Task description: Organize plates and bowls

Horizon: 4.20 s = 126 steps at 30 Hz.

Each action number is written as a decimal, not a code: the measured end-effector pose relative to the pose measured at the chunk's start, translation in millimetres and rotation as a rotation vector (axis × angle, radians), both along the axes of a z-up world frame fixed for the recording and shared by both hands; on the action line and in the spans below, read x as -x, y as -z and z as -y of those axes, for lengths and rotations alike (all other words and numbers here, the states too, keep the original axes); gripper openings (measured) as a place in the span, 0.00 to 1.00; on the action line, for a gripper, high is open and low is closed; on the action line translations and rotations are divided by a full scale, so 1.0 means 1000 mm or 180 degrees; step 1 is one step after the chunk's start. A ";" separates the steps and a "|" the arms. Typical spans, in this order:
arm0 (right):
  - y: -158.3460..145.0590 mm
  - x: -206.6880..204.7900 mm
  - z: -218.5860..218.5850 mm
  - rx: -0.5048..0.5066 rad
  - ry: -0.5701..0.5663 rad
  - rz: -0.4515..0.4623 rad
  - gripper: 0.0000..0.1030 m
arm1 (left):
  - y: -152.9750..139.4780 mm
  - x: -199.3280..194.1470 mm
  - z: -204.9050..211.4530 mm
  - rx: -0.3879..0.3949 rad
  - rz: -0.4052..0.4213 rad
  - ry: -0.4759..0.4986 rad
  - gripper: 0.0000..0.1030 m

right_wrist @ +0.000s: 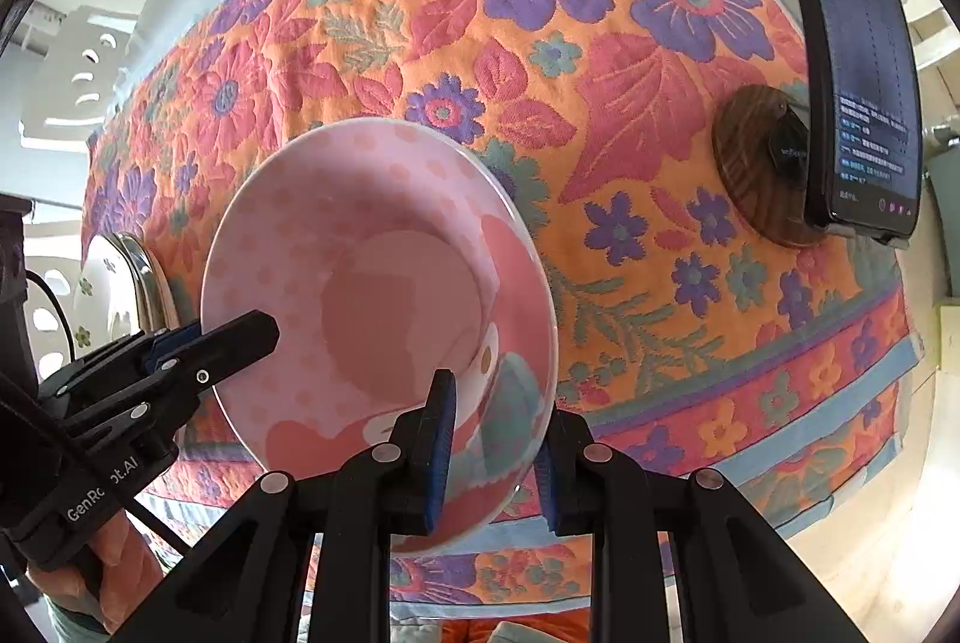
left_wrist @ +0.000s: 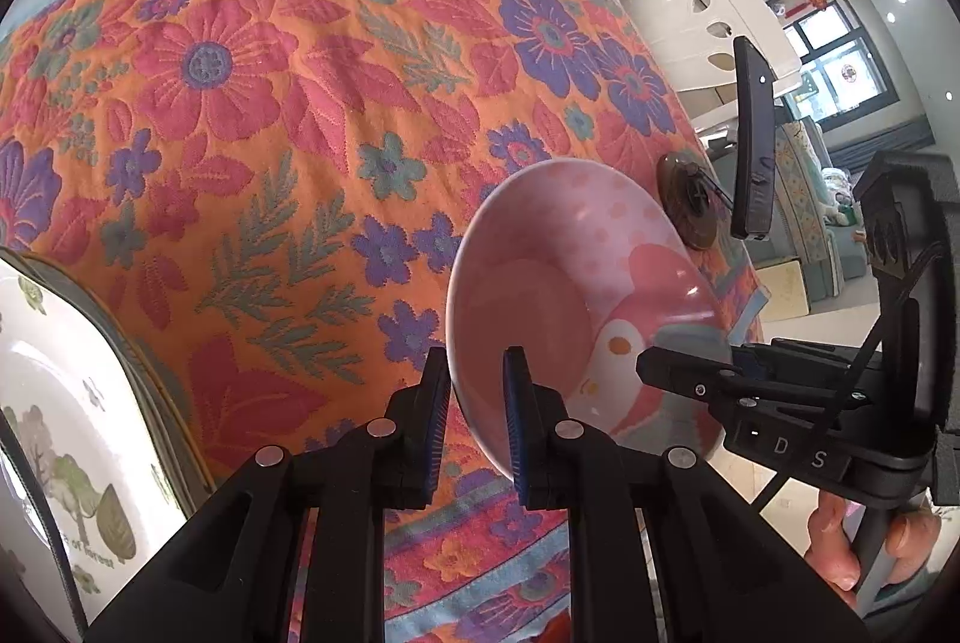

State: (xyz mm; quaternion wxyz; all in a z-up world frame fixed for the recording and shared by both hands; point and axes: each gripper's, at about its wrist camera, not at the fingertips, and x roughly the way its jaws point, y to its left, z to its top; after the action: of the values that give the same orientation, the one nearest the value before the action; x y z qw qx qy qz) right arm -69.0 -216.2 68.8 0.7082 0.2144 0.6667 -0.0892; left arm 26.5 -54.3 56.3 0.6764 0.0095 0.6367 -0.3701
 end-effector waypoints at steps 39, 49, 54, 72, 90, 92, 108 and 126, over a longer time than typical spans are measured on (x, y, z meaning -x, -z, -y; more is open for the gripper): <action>-0.114 -0.054 0.008 0.0168 -0.0325 0.1162 0.49 | -0.175 -0.126 0.018 -0.0581 0.1289 -0.0100 0.42; -0.116 -0.138 0.064 0.0132 0.0102 0.1178 0.52 | -0.184 -0.175 0.075 -0.0584 0.1857 0.0192 0.66; -0.077 -0.177 0.121 -0.0360 0.0932 0.0994 0.53 | -0.107 -0.224 0.086 -0.0332 0.1324 -0.0323 0.64; 0.008 -0.297 0.129 -0.0337 0.0870 0.0647 0.47 | 0.030 -0.303 0.137 0.0115 0.0212 -0.0501 0.40; -0.021 -0.262 0.098 -0.0182 0.0441 0.0767 0.18 | -0.018 -0.251 0.099 0.0307 0.0272 -0.0489 0.14; -0.037 -0.246 0.088 -0.0165 0.0328 0.0821 0.18 | -0.031 -0.231 0.085 0.0332 0.0285 -0.0520 0.14; -0.072 -0.061 0.006 -0.0132 -0.0354 0.0623 0.20 | -0.055 -0.045 0.025 0.0185 0.0250 -0.0444 0.14; -0.039 0.013 0.003 0.0102 -0.0218 0.0172 0.20 | -0.017 0.022 0.035 -0.0205 0.0202 -0.0247 0.18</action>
State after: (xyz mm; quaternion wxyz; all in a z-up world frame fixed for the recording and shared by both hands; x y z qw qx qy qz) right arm -82.1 -219.3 107.8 0.7320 0.1824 0.6528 -0.0698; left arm 4.3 -89.5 72.9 0.7095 0.0182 0.6264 -0.3225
